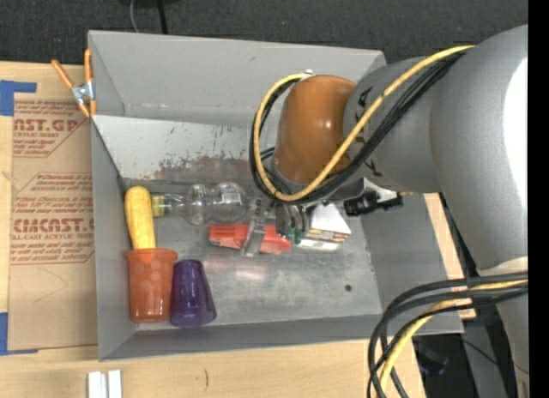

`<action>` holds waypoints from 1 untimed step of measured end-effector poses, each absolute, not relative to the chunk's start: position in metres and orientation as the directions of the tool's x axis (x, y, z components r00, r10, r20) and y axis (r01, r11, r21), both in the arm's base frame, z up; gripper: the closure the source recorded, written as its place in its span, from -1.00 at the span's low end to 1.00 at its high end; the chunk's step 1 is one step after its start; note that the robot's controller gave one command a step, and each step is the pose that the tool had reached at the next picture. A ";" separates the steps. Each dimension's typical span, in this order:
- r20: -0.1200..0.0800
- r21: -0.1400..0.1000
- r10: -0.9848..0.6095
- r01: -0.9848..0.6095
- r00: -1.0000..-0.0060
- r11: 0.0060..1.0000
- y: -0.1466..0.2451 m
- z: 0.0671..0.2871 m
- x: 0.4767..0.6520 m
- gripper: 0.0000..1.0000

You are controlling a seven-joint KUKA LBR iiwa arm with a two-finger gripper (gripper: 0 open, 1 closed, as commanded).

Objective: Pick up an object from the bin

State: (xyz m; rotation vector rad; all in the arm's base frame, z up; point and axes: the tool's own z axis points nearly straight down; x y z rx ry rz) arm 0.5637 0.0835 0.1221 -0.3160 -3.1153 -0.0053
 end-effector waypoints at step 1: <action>0.009 0.003 0.207 0.207 -0.978 0.978 0.089 0.182 0.561 1.00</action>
Offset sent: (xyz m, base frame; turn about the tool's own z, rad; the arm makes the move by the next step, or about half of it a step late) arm -0.0064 0.0212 0.2083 0.0672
